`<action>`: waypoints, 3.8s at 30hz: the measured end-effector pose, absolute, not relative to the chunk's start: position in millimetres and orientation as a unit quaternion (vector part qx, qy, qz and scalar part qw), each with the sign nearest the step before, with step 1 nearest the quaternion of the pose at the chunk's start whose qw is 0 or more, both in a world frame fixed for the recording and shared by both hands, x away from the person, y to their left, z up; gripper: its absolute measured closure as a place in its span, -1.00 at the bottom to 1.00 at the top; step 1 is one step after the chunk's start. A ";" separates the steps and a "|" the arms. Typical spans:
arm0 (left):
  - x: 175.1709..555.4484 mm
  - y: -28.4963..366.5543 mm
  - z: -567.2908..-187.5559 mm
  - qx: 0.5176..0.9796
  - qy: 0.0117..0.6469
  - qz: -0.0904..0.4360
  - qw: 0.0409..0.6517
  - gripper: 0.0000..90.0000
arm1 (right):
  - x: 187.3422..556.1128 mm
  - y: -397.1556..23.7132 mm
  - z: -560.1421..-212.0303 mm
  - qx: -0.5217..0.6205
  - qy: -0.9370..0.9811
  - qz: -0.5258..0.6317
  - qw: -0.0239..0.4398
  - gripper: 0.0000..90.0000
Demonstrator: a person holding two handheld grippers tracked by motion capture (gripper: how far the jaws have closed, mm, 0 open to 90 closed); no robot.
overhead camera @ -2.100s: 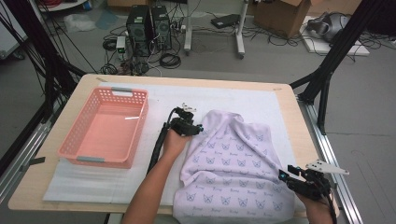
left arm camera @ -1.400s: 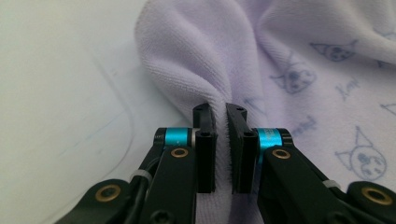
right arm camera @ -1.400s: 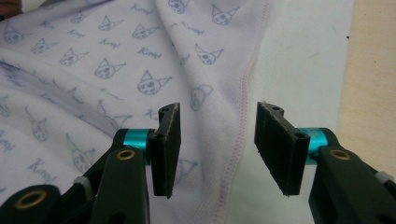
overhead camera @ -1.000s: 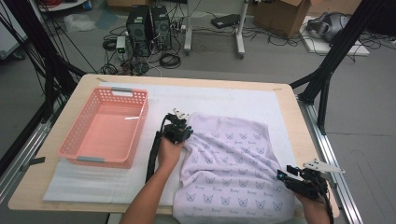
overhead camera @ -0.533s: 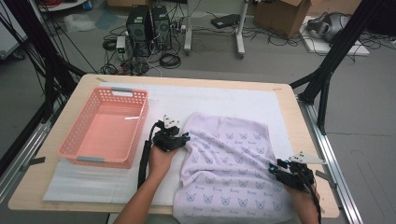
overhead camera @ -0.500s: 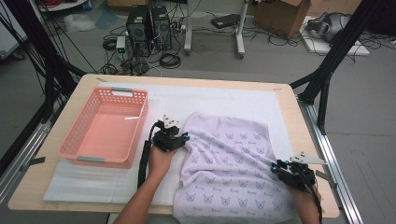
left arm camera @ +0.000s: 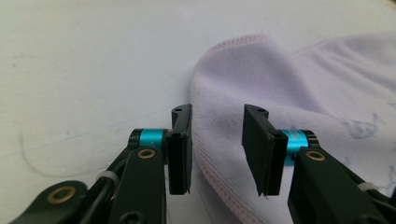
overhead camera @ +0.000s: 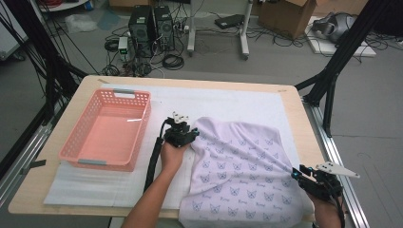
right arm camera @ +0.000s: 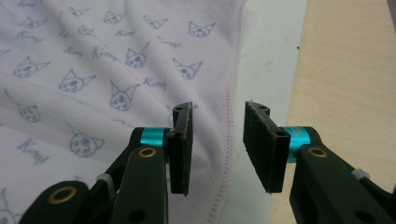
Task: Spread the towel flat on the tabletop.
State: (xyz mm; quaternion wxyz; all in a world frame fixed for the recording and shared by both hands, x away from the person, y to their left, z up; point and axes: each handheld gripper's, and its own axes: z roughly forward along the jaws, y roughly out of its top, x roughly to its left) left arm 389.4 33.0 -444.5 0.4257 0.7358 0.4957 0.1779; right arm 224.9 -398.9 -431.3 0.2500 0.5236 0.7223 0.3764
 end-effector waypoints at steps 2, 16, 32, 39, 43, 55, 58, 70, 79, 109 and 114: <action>393.8 28.5 -447.9 0.738 0.499 0.161 0.426 0.30 | 225.1 -397.4 -430.3 0.523 0.721 0.380 0.249 0.36; 388.4 6.0 -447.2 0.772 0.454 0.208 0.393 0.88 | 222.7 -396.3 -429.9 0.505 0.730 0.393 0.240 0.32; 362.1 49.6 -433.5 0.744 0.458 0.209 0.440 0.05 | 237.7 -383.6 -436.0 0.501 0.737 0.401 0.213 0.23; 352.7 51.4 -451.3 0.771 0.453 0.184 0.407 0.07 | 245.2 -367.9 -437.0 0.493 0.747 0.394 0.209 0.21; 354.0 48.0 -450.8 0.774 0.451 0.202 0.396 0.32 | 249.4 -361.6 -439.3 0.489 0.754 0.388 0.205 0.20; 348.5 77.3 -439.5 0.753 0.472 0.215 0.405 0.90 | 242.3 -334.8 -442.0 0.437 0.789 0.396 0.172 0.15; 351.0 81.5 -441.1 0.751 0.479 0.203 0.406 0.89 | 249.3 -325.1 -448.9 0.431 0.803 0.372 0.177 0.19; 313.1 82.5 -445.5 0.739 0.461 0.156 0.466 0.18 | 227.3 -343.0 -441.9 0.422 0.819 0.360 0.143 0.84; 303.5 74.2 -453.0 0.756 0.449 0.103 0.464 0.05 | 231.2 -359.1 -430.5 0.455 0.767 0.415 0.178 0.22; 310.1 82.0 -449.2 0.758 0.454 0.156 0.442 0.48 | 349.9 -364.4 -435.7 0.541 0.716 0.344 0.276 0.81; 302.4 87.2 -449.4 0.757 0.446 0.124 0.461 0.27 | 331.7 -374.2 -427.8 0.539 0.704 0.373 0.275 0.56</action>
